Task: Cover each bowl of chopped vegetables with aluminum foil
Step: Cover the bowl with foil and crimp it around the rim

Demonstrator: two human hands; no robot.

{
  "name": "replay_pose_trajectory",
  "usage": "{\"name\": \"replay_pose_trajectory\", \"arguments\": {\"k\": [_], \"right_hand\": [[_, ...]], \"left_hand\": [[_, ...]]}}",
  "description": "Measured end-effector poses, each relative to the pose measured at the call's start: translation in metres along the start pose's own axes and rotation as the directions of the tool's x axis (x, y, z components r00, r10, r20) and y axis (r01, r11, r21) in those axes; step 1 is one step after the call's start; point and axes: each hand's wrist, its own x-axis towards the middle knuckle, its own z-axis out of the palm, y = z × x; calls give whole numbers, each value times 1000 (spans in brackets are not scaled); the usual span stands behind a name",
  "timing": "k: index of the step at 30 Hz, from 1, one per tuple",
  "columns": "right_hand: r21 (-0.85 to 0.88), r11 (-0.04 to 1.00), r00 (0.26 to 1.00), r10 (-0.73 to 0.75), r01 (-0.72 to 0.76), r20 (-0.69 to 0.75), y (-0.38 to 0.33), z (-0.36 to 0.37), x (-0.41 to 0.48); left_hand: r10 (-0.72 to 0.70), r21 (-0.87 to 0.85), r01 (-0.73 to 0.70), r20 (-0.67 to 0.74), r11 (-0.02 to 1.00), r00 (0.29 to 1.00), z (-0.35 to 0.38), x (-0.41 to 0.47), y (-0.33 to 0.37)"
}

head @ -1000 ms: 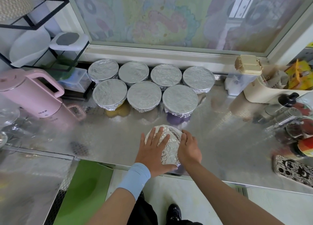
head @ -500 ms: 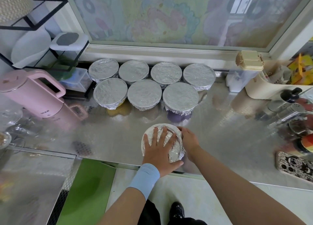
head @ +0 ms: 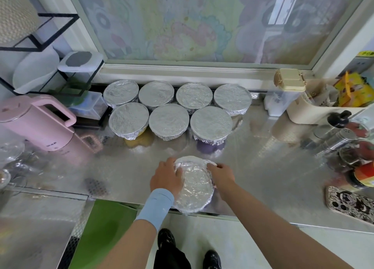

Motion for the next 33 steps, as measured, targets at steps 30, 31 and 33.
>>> {"name": "replay_pose_trajectory", "arguments": {"k": [30,31,33], "right_hand": [[-293,907,952,-302,301,43,-12,4,5],[-300,900,946,-322,316,30,-14,7,5],[-316,887,933,-359,336,-15,-15,10,4]], "left_hand": [[-108,-576,159,121,802,987,0,47,15],[-123,-589,155,94,793,988,0,47,15],[-158,-618,156,52,770,986,4,48,14]]}}
